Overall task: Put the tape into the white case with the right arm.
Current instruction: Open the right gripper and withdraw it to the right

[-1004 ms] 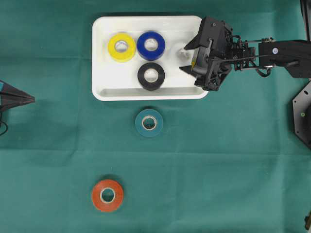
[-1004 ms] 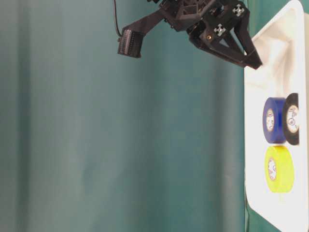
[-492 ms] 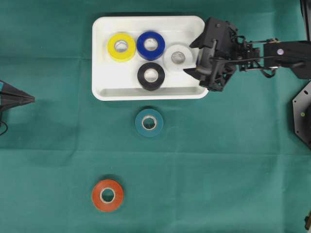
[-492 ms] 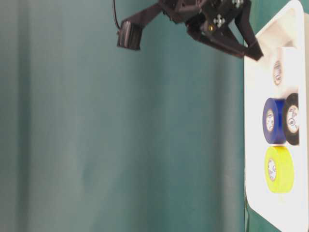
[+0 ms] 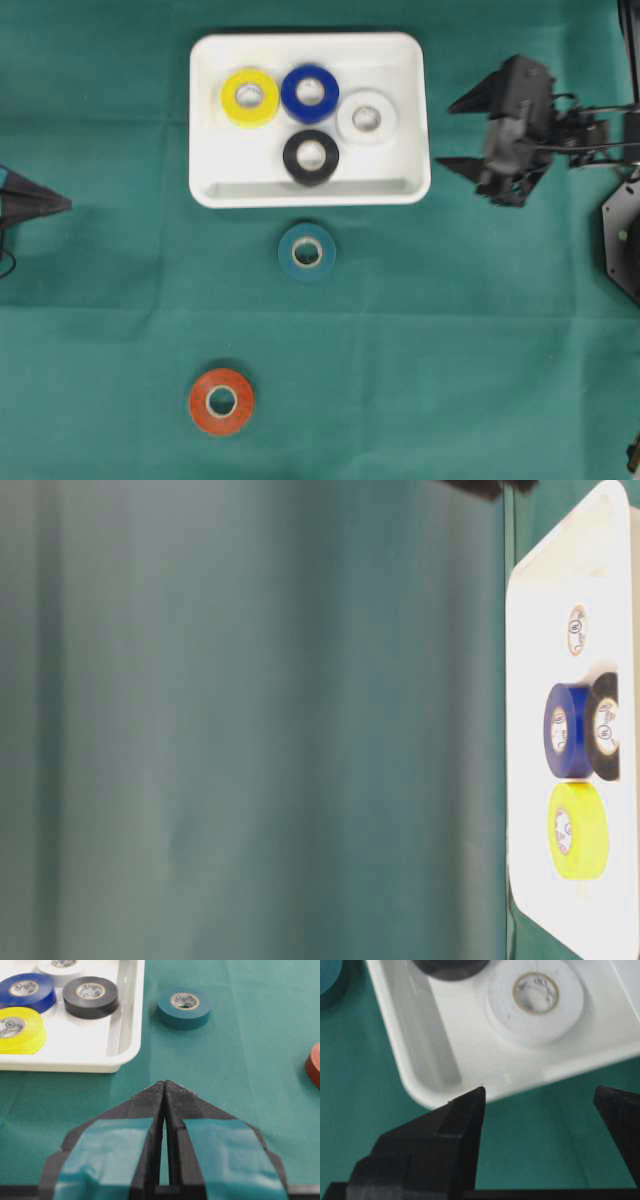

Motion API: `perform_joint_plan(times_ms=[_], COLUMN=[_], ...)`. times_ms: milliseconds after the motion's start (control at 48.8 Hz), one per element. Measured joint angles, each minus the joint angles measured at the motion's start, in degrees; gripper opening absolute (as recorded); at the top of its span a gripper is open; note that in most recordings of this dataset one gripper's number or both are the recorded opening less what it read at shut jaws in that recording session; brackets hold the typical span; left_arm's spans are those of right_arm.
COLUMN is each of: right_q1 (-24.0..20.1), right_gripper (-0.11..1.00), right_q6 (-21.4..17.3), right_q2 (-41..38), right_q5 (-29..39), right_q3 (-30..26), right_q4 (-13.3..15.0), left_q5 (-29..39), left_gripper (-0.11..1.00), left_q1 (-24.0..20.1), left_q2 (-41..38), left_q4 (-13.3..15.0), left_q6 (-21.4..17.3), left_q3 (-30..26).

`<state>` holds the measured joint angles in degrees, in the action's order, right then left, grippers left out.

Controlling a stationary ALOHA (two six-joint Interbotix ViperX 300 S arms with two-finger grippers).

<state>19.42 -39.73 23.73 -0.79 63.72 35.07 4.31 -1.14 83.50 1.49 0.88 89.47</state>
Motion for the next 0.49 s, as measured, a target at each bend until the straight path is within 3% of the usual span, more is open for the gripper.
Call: perform_joint_plan(times_ms=[266, 492], right_q1=[0.00, 0.00], right_gripper=[0.71, 0.71], right_q6=[-1.49, -1.58], right_q2=[13.27, 21.53], right_q5=[0.35, 4.57], right_q3=[8.00, 13.10], right_q4=[-0.35, -0.35], left_q5=[0.00, 0.00], left_gripper=[0.00, 0.00], left_q1=[-0.09, -0.09], left_q2=[0.00, 0.00], left_q4=[0.00, 0.00], left_q6=[0.09, 0.00], left_q3=[0.00, 0.00])
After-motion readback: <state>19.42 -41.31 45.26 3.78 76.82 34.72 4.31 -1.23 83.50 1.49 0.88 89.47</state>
